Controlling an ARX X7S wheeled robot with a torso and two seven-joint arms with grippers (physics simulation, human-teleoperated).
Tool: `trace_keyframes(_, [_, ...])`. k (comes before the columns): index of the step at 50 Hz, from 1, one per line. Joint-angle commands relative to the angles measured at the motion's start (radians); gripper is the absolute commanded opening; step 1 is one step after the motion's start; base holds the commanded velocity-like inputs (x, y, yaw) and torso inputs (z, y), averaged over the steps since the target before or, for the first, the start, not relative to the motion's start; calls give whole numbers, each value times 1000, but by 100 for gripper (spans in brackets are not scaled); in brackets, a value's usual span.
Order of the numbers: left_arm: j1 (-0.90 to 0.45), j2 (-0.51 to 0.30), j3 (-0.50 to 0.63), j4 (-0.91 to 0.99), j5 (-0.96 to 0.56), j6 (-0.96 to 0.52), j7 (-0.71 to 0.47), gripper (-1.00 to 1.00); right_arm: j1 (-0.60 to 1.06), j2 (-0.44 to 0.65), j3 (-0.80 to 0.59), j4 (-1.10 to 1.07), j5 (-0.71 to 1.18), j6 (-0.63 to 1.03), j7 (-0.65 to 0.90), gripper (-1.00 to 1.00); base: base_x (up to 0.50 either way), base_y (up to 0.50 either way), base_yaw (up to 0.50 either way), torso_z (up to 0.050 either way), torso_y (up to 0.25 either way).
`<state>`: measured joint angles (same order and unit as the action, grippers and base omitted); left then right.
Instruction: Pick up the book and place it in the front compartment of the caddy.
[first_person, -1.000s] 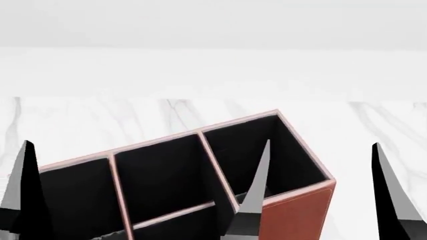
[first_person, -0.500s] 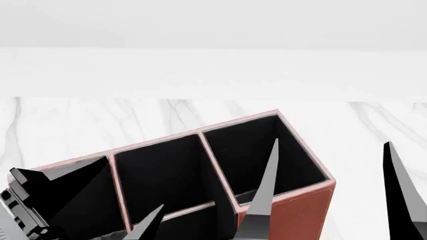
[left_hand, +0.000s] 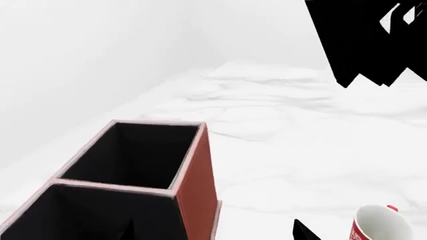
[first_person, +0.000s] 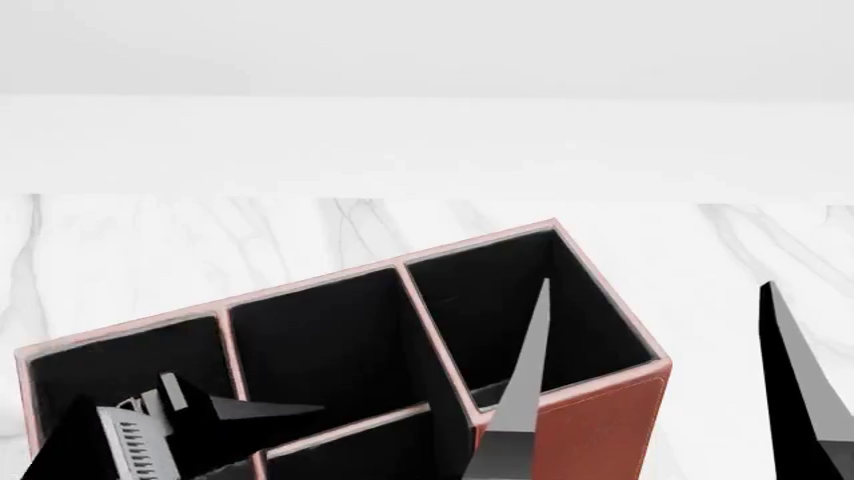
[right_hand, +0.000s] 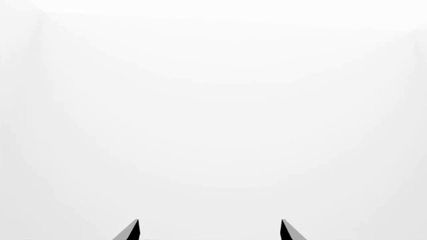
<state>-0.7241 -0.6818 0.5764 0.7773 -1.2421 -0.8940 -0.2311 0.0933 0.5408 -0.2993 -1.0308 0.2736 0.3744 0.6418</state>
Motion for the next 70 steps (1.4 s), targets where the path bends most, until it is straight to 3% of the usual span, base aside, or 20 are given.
trace_keyframes(1, [-96, 28, 55, -29, -25, -124, 68, 100, 15, 8, 6, -8, 27, -11, -4, 100, 0, 0, 0, 0, 0])
trace_keyframes(25, [-181, 65, 186, -87, 12, -237, 146, 100, 26, 68, -15, -2, 59, -46, 57, 100, 0, 0, 0, 0, 0])
trace_keyframes(46, [-209, 122, 254, -127, -31, -316, 109, 100, 31, 93, -30, 4, 73, -65, 86, 100, 0, 0, 0, 0, 0])
trace_keyframes(67, [-183, 155, 272, -155, -46, -299, 89, 100, 46, 110, -49, 3, 85, -62, 109, 100, 0, 0, 0, 0, 0])
trace_keyframes(70, [-156, 157, 298, -162, 8, -272, 112, 100, 45, 114, -52, 3, 86, -67, 112, 100, 0, 0, 0, 0, 0])
